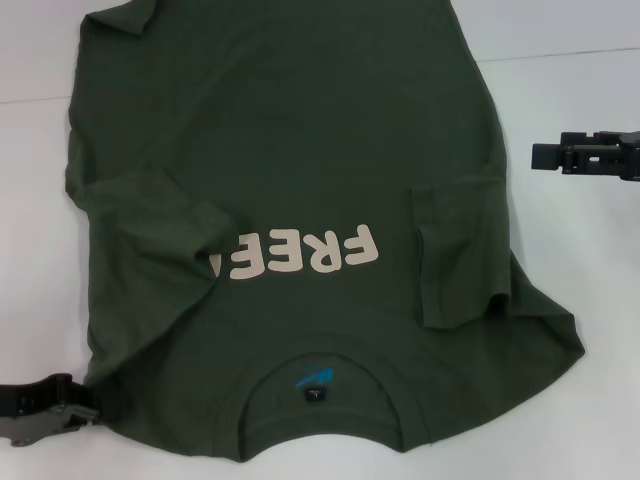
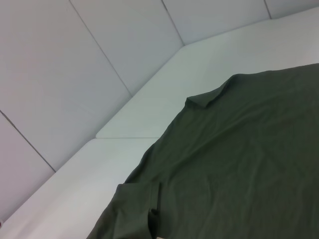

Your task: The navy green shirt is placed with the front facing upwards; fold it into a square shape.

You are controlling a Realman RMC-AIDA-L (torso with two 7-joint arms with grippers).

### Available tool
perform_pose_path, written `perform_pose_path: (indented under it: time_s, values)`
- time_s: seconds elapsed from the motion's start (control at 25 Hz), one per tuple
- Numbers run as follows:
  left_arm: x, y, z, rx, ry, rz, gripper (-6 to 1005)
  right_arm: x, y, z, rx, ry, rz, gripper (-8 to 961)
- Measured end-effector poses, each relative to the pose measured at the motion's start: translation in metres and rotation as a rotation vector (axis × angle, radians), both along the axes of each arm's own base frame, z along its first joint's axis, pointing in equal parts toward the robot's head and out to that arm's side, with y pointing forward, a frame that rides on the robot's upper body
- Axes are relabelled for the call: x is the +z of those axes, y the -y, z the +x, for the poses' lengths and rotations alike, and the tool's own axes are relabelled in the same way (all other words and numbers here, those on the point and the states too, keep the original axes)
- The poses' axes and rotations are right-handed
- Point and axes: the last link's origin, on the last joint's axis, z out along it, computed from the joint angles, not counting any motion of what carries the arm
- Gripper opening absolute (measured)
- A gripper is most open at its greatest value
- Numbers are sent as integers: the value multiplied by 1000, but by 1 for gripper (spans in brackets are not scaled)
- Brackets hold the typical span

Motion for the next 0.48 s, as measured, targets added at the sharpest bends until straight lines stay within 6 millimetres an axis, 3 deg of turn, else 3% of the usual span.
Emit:
perform_pose_path:
  time_s: [0.24, 0.48]
  values:
    - [7, 0, 5, -12, 38, 18, 21, 0, 0, 2, -5, -3, -4, 944]
    - [9, 0, 7, -19, 50, 13, 21, -1, 4, 17, -88, 38, -76, 944]
